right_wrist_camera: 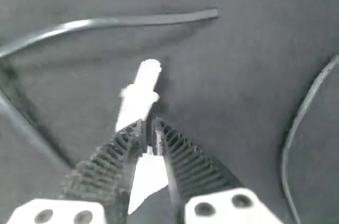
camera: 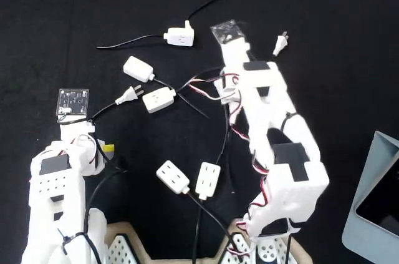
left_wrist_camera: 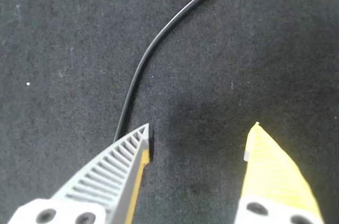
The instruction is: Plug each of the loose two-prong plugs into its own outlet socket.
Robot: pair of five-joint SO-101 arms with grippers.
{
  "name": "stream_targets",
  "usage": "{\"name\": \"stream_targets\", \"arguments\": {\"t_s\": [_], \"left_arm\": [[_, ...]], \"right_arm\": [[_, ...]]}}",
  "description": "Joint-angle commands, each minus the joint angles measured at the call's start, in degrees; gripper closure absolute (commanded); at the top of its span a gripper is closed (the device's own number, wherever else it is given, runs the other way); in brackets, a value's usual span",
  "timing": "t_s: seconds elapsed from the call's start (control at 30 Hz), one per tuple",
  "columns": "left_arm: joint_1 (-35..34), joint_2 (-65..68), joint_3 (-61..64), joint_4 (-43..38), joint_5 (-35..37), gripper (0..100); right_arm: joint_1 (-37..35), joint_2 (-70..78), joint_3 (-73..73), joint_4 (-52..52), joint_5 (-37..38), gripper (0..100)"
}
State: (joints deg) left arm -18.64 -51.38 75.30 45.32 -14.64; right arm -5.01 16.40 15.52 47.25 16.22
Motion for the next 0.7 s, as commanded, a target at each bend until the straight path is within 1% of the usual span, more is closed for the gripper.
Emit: {"name": "stream_targets", "arguments": {"t_s": [0.0, 0.1, 0.2, 0.4, 0.5, 0.67], "left_arm": [[-0.4, -0.97, -0.57, -0.88, 0.09, 71], [-0.4, -0.97, -0.57, -0.88, 0.09, 71], [-0.4, -0.97, -0.57, -0.88, 0.09, 71], [-0.4, -0.97, -0.57, -0.88, 0.09, 71], [-0.4, -0.97, -0.57, -0.88, 0.09, 71], [-0.4, -0.97, -0.57, -0.88, 0.09, 71]], "right_arm": [[4.66, -0.75, 0.48, -0.79, 0.62, 97.7], [9.05, -0.75, -0.31, 4.57, 0.62, 97.7], [12.31, -1.01, -1.98, 12.57, 0.7, 97.7], [15.3, -6.2, -4.35, 29.01, 0.88, 97.8], [15.21, -11.3, -4.26, 35.78, 5.63, 98.8], [14.95, -21.93, -4.18, 41.76, 18.73, 98.6]]}}
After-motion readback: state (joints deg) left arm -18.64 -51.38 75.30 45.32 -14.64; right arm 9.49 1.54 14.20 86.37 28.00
